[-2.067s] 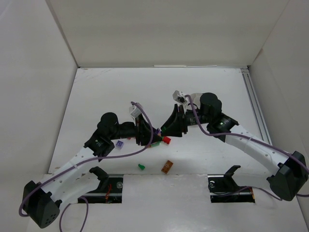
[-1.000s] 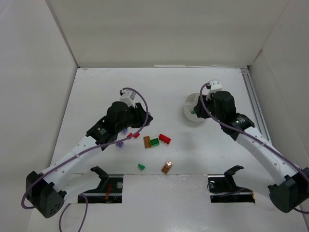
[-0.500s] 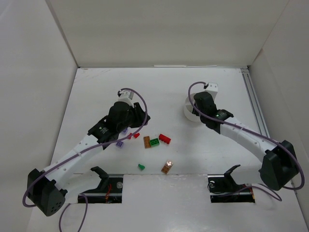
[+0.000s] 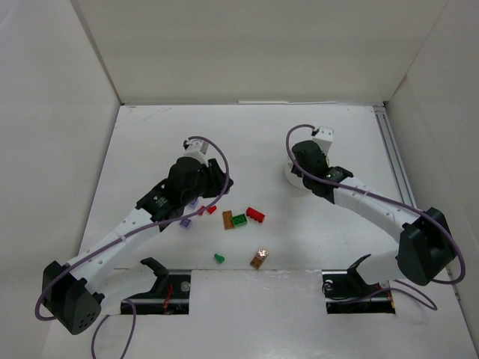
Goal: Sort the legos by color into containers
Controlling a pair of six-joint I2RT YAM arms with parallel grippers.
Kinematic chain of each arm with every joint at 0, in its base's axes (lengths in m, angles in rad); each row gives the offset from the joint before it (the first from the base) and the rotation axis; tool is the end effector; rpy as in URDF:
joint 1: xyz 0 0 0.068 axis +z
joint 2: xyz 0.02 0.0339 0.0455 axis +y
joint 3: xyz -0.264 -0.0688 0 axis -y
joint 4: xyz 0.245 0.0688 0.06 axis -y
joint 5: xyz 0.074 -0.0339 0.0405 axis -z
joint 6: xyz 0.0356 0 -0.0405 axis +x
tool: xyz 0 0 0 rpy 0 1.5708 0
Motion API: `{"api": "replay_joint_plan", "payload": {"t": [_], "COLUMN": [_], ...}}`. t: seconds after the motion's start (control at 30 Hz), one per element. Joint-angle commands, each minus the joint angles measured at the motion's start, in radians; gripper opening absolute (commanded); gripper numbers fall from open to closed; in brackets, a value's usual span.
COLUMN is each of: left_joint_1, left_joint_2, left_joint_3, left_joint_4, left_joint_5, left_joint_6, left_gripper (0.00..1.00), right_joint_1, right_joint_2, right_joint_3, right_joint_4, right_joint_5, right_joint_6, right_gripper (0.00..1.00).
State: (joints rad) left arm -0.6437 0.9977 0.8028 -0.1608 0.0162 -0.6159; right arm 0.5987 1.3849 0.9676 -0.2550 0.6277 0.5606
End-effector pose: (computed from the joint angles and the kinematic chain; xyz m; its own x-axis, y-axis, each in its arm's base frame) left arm 0.1849 -0.1394 0.3086 -0.5811 -0.2862 -0.7619 0.3388 0.7661 -0.5461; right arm 0.2596 0.1518 0.2645 -0.4764 0.1959 -0.8571 0.2087 0.9722 0.1062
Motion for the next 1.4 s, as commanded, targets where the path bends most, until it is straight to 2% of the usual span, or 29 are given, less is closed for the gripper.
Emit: {"api": "replay_joint_plan", "payload": {"t": [0.0, 0.13, 0.2, 0.27, 0.43, 0.57, 0.63, 0.67, 0.7, 0.73, 0.8, 0.83, 0.87, 0.97, 1.07, 1.17, 1.3, 1.33, 1.37], "left_joint_1": [0.001, 0.001, 0.001, 0.001, 0.001, 0.001, 0.001, 0.001, 0.001, 0.001, -0.008, -0.008, -0.008, -0.028, -0.054, -0.088, -0.169, -0.192, -0.217], "left_joint_2": [-0.018, -0.007, -0.007, 0.002, 0.033, 0.122, 0.159, 0.174, 0.2, 0.209, 0.209, 0.209, 0.194, 0.142, 0.082, 0.049, 0.036, 0.036, 0.047], "left_joint_3": [0.01, 0.01, 0.01, 0.01, 0.032, 0.073, 0.085, 0.085, 0.085, 0.067, 0.058, 0.04, 0.027, -0.01, -0.039, -0.039, -0.013, 0.001, 0.031], "left_joint_4": [0.058, 0.082, 0.092, 0.104, 0.156, 0.234, 0.285, 0.361, 0.391, 0.462, 0.524, 0.552, 0.579, 0.613, 0.613, 0.548, 0.46, 0.402, 0.368], "left_joint_5": [0.017, 0.051, 0.051, 0.064, 0.111, 0.169, 0.31, 0.376, 0.446, 0.606, 0.723, 0.826, 0.878, 1.022, 1.006, 0.909, 0.71, 0.579, 0.509], "left_joint_6": [0.025, 0.045, 0.045, 0.045, 0.085, 0.14, 0.227, 0.263, 0.298, 0.364, 0.415, 0.439, 0.47, 0.591, 0.662, 0.706, 0.731, 0.74, 0.752], "left_gripper": [0.0, 0.0, 0.0, 0.0, 0.0, 0.0, 0.0, 0.0, 0.0, 0.0, 0.0, 0.0, 0.0, 0.0, 0.0, 0.0, 0.0, 0.0, 0.0], "right_joint_1": [0.021, 0.021, 0.021, 0.021, 0.021, 0.021, 0.021, -0.003, -0.019, -0.06, -0.097, -0.108, -0.108, -0.117, -0.117, -0.117, -0.097, -0.097, -0.097], "right_joint_2": [-0.007, -0.007, -0.007, -0.007, -0.046, -0.159, -0.222, -0.259, -0.33, -0.363, -0.429, -0.443, -0.443, -0.452, -0.412, -0.39, -0.389, -0.389, -0.403], "right_joint_3": [0.057, 0.077, 0.088, 0.088, 0.088, 0.063, 0.033, -0.004, -0.022, -0.047, -0.061, -0.061, -0.061, -0.061, -0.061, -0.05, -0.041, -0.041, -0.041], "right_joint_4": [-0.016, -0.041, -0.065, -0.079, -0.113, -0.142, -0.093, -0.058, 0.016, 0.045, 0.086, 0.086, 0.086, 0.086, 0.125, 0.149, 0.16, 0.16, 0.16], "right_joint_5": [0.027, 0.027, 0.038, 0.038, 0.038, 0.06, -0.031, -0.102, -0.197, -0.434, -0.692, -0.801, -0.992, -1.21, -1.296, -1.349, -1.359, -1.359, -1.347], "right_joint_6": [0.028, 0.028, 0.028, 0.028, 0.028, -0.002, -0.085, -0.143, -0.265, -0.318, -0.443, -0.471, -0.499, -0.518, -0.444, -0.343, -0.229, -0.208, -0.188], "right_gripper": [0.46, 0.55, 0.55, 0.59, 0.6, 0.62, 0.63, 0.63, 0.66, 0.68, 0.7, 0.71, 0.73, 0.74, 0.74, 0.74, 0.74, 0.74, 0.74]}}
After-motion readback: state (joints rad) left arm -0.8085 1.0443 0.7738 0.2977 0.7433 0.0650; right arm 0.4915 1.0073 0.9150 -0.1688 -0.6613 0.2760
